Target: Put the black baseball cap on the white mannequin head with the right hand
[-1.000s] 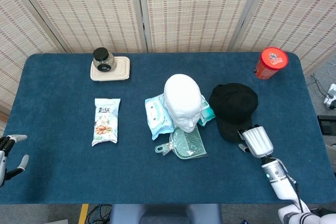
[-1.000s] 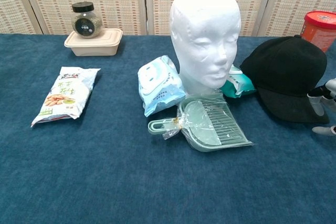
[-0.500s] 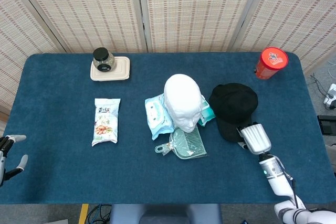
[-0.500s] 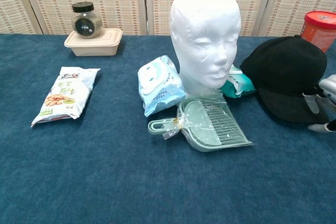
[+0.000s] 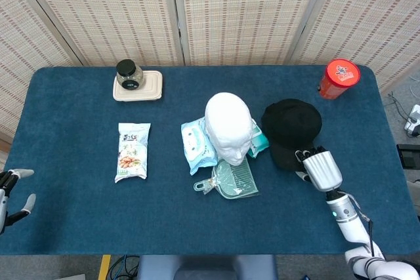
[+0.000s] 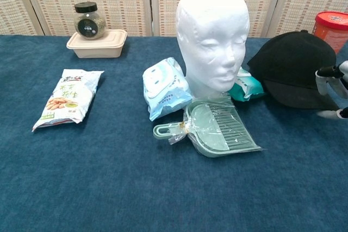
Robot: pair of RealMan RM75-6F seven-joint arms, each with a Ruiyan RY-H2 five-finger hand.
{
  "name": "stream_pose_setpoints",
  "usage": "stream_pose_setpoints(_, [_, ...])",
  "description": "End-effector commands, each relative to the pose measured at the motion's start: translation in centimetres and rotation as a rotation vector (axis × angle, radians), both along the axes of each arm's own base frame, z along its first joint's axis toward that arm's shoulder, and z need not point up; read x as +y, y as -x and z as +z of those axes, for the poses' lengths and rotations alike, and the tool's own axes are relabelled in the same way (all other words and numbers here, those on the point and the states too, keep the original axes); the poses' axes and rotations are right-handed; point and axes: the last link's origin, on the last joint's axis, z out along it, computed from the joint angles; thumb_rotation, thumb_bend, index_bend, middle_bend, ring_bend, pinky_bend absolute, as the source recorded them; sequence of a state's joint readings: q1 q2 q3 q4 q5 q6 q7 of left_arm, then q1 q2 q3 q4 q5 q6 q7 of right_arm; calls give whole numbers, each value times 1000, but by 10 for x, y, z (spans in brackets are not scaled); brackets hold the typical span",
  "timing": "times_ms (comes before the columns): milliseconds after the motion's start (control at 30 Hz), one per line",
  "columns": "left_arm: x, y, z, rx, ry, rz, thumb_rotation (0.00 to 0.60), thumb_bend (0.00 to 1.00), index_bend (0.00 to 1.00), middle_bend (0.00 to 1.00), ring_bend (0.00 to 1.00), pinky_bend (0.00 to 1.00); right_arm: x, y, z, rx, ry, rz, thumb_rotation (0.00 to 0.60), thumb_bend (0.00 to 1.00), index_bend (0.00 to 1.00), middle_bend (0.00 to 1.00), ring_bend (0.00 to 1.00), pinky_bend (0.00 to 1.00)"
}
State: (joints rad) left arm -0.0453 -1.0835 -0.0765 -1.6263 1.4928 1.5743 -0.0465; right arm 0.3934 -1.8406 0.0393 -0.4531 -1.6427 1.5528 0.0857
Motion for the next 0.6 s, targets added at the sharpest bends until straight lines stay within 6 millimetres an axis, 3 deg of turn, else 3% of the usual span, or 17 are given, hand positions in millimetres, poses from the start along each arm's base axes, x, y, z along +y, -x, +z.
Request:
stream_pose_setpoints(33, [0,0,0,1,2,0,600,328,305,315,259,509,-2,-2,5,6,19,16,600,0,543,654,559,608])
stream_pose_setpoints(233, [0,0,-1,0,2,0,600,328,305,315,259,509,-3,-6,15,15,46,40,600,0,515,478,414,561])
stream_pose_setpoints(600, [0,0,-2,2,5,1,600,329,304,315,259,509,-3,-8,24,21,61,24,600,10,514,392,333,499])
